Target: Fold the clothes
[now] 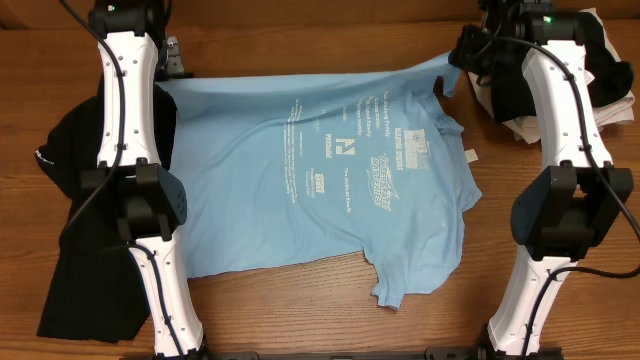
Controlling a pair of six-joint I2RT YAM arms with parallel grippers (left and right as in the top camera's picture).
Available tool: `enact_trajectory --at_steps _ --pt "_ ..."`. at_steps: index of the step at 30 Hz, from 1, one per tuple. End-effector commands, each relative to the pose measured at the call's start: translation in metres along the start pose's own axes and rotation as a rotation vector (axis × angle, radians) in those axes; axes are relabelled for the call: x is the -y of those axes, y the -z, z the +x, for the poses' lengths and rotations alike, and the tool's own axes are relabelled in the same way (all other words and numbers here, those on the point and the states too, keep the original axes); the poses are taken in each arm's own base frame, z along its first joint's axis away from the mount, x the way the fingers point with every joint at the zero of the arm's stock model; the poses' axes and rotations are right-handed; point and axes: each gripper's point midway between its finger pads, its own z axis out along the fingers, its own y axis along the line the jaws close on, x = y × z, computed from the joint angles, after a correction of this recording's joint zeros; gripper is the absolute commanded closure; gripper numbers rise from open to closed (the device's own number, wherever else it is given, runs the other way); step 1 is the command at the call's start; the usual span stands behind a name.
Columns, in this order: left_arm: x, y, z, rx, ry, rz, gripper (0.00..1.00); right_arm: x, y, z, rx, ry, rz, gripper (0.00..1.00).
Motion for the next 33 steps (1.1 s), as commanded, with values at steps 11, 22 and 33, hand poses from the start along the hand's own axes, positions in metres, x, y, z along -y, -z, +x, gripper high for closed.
enact_trajectory --at_steps 11,22,33 --pt "-0.023 0.053 0.059 -0.19 -0.039 -0.006 0.96 0.001 0.089 0.055 -0.13 -0.028 0.133 0.96" --pt "-0.016 -0.014 0.124 -0.449 -0.124 -0.057 0.96 0.04 0.023 0.137 -0.395 -0.074 0.212 0.96" --pt "-0.011 -0.049 0.156 -0.525 -0.163 -0.063 0.96 0.055 0.008 0.181 -0.523 -0.08 0.232 0.83"
